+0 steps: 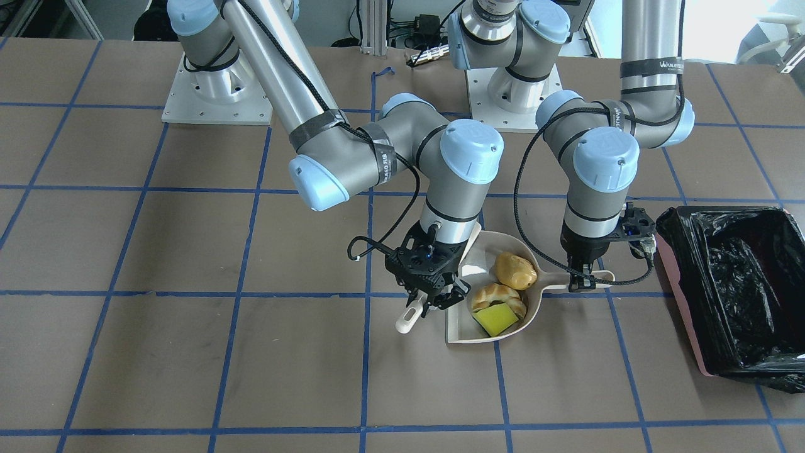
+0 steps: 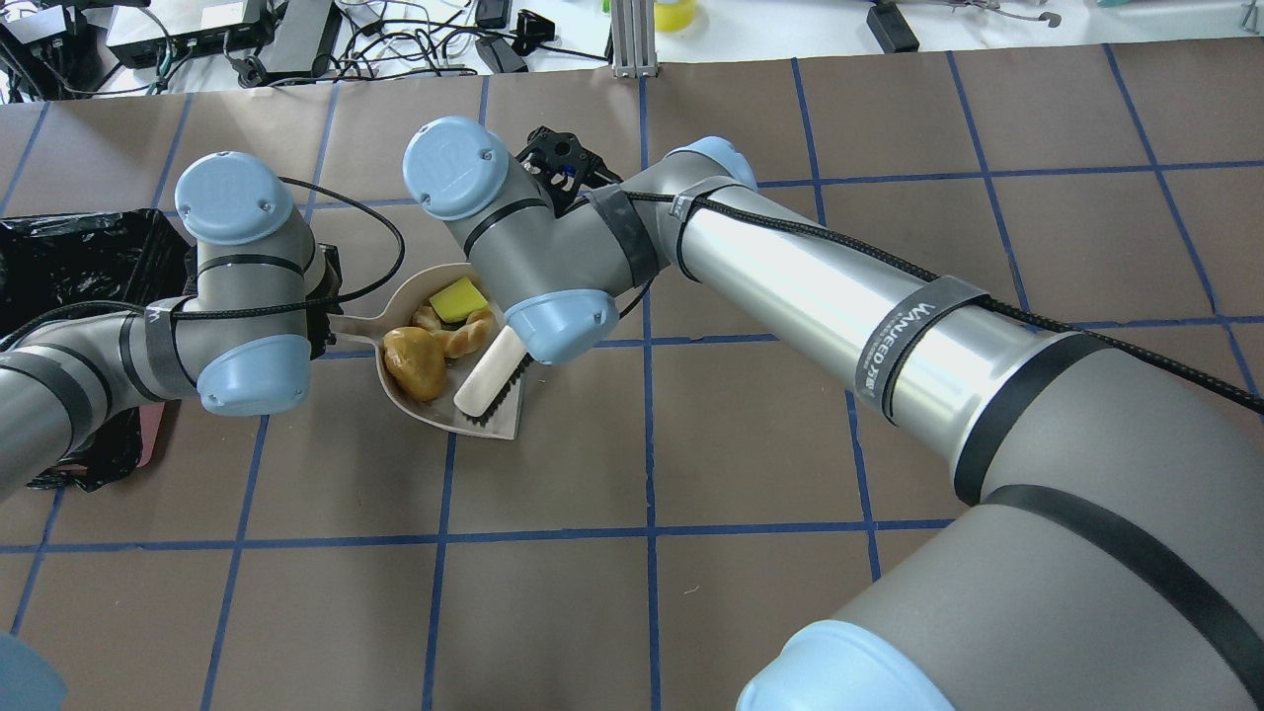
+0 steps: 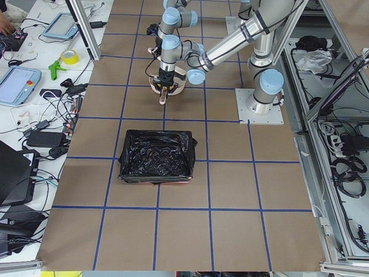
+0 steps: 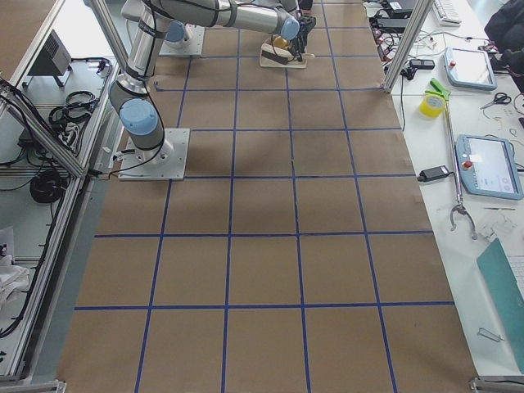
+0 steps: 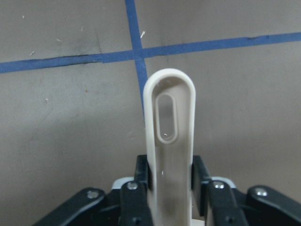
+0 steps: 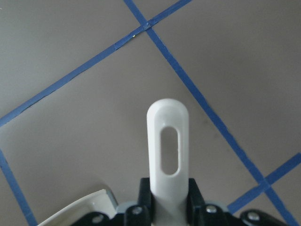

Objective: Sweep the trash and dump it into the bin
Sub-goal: 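Carry the dustpan over the black bin with the left while the right withdraws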

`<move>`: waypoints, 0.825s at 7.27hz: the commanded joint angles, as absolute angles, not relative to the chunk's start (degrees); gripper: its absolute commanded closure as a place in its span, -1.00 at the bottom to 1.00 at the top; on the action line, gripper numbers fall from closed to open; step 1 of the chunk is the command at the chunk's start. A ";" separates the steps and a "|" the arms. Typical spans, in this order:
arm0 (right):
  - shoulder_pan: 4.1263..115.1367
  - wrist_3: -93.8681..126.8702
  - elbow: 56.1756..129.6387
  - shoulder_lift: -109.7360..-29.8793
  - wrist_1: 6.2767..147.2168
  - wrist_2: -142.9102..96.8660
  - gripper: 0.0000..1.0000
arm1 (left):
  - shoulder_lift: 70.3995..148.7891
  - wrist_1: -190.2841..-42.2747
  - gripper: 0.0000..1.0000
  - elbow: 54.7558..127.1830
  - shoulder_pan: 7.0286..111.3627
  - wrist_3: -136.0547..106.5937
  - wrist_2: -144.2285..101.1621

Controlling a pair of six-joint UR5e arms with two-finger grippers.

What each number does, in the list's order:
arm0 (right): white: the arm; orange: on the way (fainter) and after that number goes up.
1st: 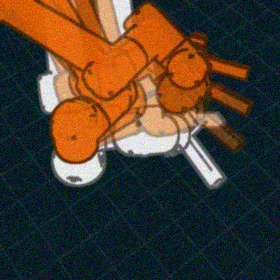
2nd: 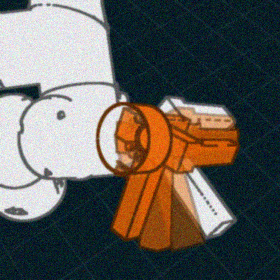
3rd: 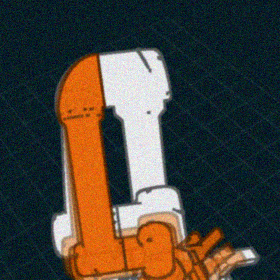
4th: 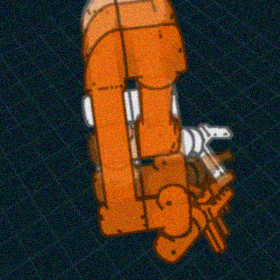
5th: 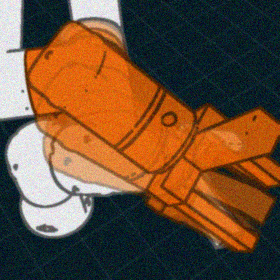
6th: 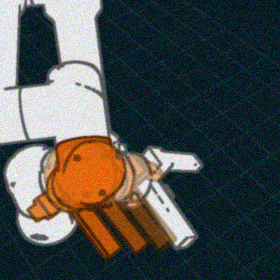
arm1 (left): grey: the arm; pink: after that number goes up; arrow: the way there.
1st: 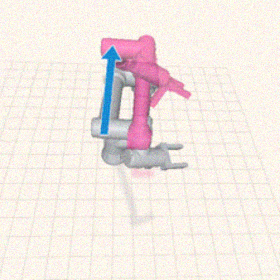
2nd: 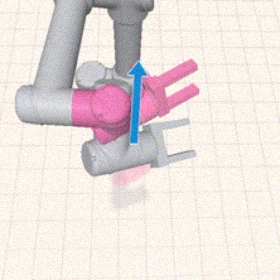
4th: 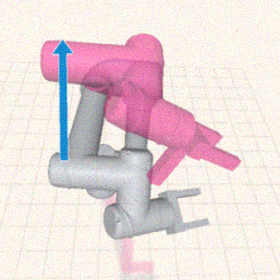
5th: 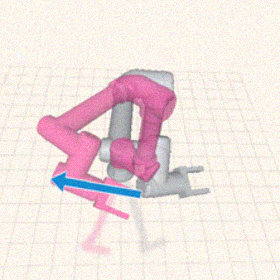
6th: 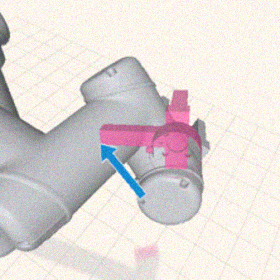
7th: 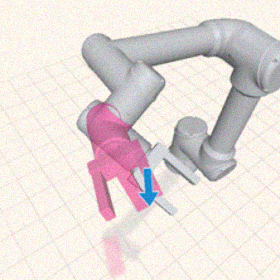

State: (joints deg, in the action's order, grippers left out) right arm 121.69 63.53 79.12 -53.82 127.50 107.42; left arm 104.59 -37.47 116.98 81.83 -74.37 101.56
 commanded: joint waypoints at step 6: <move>96.55 20.21 87.10 -66.00 121.46 104.77 0.90 | 102.48 -60.94 1.00 103.23 79.28 -76.82 89.21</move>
State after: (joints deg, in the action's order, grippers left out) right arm 102.04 30.01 86.31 -64.91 121.09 105.27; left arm 103.10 -53.69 108.68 79.93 -76.48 90.23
